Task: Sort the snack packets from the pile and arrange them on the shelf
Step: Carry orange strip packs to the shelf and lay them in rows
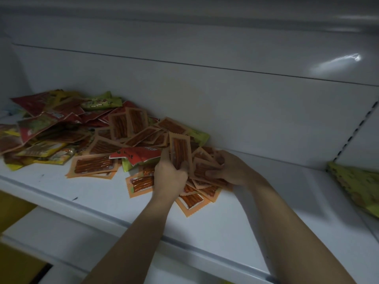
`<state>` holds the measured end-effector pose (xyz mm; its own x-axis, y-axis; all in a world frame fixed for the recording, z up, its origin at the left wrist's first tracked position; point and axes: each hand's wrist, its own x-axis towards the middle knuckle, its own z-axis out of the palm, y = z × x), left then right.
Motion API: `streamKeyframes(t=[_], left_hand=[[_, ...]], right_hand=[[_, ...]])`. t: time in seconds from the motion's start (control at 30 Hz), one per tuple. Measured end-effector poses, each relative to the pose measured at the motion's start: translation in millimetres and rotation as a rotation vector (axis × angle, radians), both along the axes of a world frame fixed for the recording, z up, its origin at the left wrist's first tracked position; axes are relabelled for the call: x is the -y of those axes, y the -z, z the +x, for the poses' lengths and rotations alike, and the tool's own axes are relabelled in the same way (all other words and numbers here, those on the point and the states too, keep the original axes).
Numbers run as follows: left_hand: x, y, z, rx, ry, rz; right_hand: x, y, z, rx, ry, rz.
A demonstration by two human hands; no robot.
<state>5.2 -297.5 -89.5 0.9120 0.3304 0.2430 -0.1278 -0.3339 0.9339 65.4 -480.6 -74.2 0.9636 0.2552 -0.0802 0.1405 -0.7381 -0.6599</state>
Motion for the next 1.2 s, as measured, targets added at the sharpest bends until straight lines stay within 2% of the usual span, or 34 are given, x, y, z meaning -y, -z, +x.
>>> streamKeyframes(t=[0.2, 0.33, 0.37, 0.43, 0.5, 0.53, 0.63, 0.7, 0.8, 0.87, 0.93, 1.0, 1.07, 1.13, 1.2], left_hand=[[1.6, -3.0, -2.1, 0.004, 0.005, -0.038], [2.8, -6.1, -6.1, 0.055, -0.004, -0.056], [3.0, -6.7, -7.0, 0.066, -0.006, -0.059], [2.8, -7.5, -8.6, 0.073, 0.001, -0.065], [2.6, -8.3, -10.1, 0.078, 0.020, -0.067], [3.0, -8.8, -10.8, 0.085, 0.036, -0.065], [3.6, -6.8, -12.9, 0.135, 0.098, -0.041], [4.6, -5.4, -13.4, 0.155, 0.120, -0.052], [7.0, -3.7, -13.4, 0.156, 0.161, -0.025], [9.3, -3.8, -13.7, 0.145, 0.178, -0.014], [8.7, -3.9, -12.8, 0.154, 0.146, -0.007], [6.4, -5.3, -11.8, 0.165, 0.084, -0.010], [3.2, -6.5, -12.7, 0.185, 0.017, -0.050], [0.3, -6.8, -14.3, 0.212, -0.039, -0.062], [-1.0, -7.4, -14.6, 0.222, -0.065, -0.071]], right_hand=[[0.7, -13.1, -11.4, -0.018, -0.028, -0.011], [0.9, -15.1, -17.5, 0.057, 0.099, -0.066], [2.3, -14.2, -17.9, 0.111, 0.173, -0.011], [4.6, -15.7, -19.1, 0.171, 0.284, 0.289], [-0.2, -20.6, -23.2, 0.131, 0.270, 0.609], [-5.8, -21.7, -26.1, 0.118, 0.238, 0.690], [-31.3, -22.2, -40.8, 0.176, 0.150, 0.643], [-45.5, -18.6, -45.8, 0.229, 0.185, 0.666], [-57.1, -14.0, -49.8, 0.208, 0.284, 0.762], [-63.1, -10.5, -55.4, 0.180, 0.256, 0.738], [-64.9, -13.9, -58.9, 0.217, 0.207, 0.631], [-59.5, -17.9, -50.1, 0.278, 0.194, 0.413], [-46.1, -14.9, -34.5, 0.317, 0.212, 0.095], [-36.9, -8.7, -30.8, 0.273, 0.155, -0.174], [-35.6, -2.5, -35.5, 0.176, 0.085, -0.313]])
